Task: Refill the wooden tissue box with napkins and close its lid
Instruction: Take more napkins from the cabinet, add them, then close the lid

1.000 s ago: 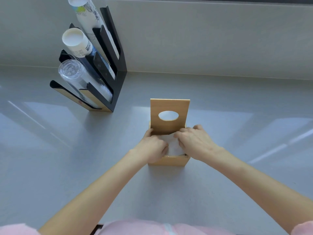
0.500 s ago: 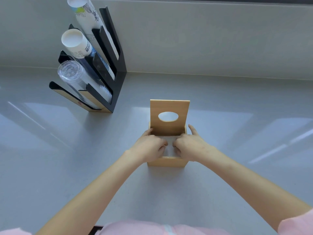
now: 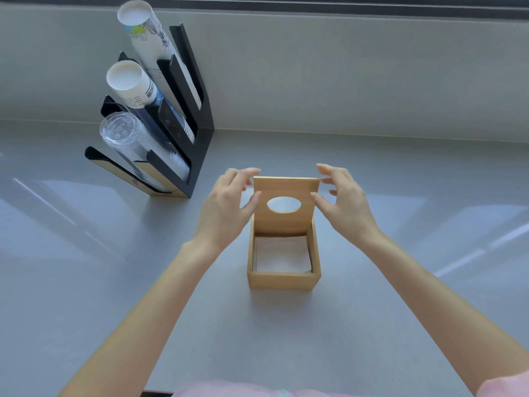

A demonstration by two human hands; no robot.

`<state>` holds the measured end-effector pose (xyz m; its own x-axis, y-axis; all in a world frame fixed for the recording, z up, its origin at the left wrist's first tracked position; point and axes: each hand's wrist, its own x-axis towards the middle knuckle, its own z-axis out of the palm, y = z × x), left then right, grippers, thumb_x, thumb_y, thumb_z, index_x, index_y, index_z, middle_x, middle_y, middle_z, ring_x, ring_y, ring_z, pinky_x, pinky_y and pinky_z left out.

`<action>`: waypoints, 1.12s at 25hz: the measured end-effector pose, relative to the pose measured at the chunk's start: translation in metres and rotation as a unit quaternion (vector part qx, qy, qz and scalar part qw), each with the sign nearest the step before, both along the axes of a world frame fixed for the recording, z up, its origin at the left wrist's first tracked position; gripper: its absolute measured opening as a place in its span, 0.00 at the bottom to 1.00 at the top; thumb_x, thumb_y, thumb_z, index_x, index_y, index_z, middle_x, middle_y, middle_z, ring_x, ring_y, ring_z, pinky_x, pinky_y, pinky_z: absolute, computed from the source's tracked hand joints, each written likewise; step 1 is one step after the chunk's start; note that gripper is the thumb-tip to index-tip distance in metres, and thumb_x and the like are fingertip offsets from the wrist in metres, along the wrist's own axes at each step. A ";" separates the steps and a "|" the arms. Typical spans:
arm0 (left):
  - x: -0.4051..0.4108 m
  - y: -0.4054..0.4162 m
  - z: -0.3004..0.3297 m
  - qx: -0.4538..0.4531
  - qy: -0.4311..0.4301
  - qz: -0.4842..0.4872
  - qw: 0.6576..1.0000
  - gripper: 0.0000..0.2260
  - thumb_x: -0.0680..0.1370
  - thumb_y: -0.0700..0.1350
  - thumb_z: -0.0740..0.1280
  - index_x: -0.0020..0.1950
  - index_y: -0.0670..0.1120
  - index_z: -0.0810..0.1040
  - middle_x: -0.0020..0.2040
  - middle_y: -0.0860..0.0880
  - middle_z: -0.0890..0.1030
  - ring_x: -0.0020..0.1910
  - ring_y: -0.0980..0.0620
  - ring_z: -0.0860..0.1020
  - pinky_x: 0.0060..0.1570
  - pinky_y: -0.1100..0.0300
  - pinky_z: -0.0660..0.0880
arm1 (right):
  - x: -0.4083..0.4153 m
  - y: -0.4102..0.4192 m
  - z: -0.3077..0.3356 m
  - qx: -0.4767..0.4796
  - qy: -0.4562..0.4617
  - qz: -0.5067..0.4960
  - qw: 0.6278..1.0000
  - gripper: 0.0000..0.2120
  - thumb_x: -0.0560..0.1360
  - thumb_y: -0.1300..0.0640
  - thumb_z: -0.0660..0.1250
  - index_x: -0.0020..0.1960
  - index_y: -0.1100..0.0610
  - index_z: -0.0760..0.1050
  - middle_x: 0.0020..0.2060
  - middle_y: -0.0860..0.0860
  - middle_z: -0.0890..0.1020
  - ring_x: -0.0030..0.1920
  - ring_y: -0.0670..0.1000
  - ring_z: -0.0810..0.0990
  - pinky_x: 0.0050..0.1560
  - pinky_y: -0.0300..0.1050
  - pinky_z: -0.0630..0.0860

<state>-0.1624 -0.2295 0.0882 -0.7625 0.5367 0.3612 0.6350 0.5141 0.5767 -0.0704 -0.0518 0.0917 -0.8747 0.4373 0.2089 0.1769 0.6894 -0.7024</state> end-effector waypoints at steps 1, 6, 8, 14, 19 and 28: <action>-0.004 0.003 0.003 -0.029 -0.015 0.002 0.999 0.19 0.76 0.46 0.65 0.66 0.48 0.70 0.54 0.50 0.75 0.53 0.51 0.75 0.49 0.50 0.76 | -0.005 -0.001 0.000 -0.017 -0.008 0.004 1.000 0.22 0.75 0.62 0.65 0.68 0.58 0.68 0.61 0.53 0.76 0.59 0.50 0.75 0.62 0.42 0.71; -0.018 0.015 0.004 -0.109 -0.051 -0.027 0.992 0.15 0.77 0.44 0.63 0.64 0.47 0.73 0.57 0.48 0.79 0.54 0.48 0.78 0.51 0.55 0.73 | -0.014 -0.004 -0.003 -0.052 -0.010 -0.025 0.998 0.12 0.75 0.66 0.63 0.57 0.60 0.76 0.44 0.49 0.79 0.47 0.48 0.78 0.48 0.28 0.70; -0.021 0.019 0.007 -0.093 -0.051 -0.016 0.994 0.11 0.77 0.42 0.63 0.59 0.45 0.76 0.53 0.46 0.81 0.49 0.47 0.79 0.50 0.56 0.73 | -0.015 -0.003 -0.003 -0.042 -0.006 -0.026 0.999 0.11 0.75 0.65 0.63 0.56 0.60 0.77 0.43 0.49 0.79 0.45 0.47 0.78 0.47 0.28 0.70; -0.025 0.025 0.008 -0.054 -0.026 0.008 0.998 0.10 0.76 0.43 0.66 0.55 0.44 0.80 0.50 0.44 0.84 0.48 0.45 0.81 0.51 0.55 0.74 | -0.014 -0.001 -0.009 -0.026 0.049 -0.034 0.998 0.09 0.74 0.65 0.65 0.53 0.62 0.79 0.46 0.56 0.85 0.48 0.55 0.83 0.54 0.48 0.78; -0.016 0.008 -0.011 0.012 0.015 -0.022 1.000 0.09 0.73 0.43 0.68 0.51 0.44 0.83 0.48 0.47 0.86 0.48 0.50 0.83 0.49 0.60 0.74 | 0.002 0.002 -0.027 0.060 0.120 0.011 0.991 0.09 0.73 0.64 0.67 0.52 0.63 0.81 0.46 0.55 0.86 0.46 0.51 0.84 0.50 0.38 0.76; 0.010 -0.029 -0.063 0.031 0.076 -0.125 0.989 0.18 0.78 0.53 0.58 0.53 0.44 0.83 0.54 0.49 0.83 0.56 0.56 0.79 0.58 0.64 0.74 | 0.044 0.000 -0.072 0.203 0.142 0.110 0.963 0.18 0.79 0.53 0.55 0.55 0.59 0.81 0.54 0.52 0.84 0.55 0.50 0.83 0.51 0.43 0.78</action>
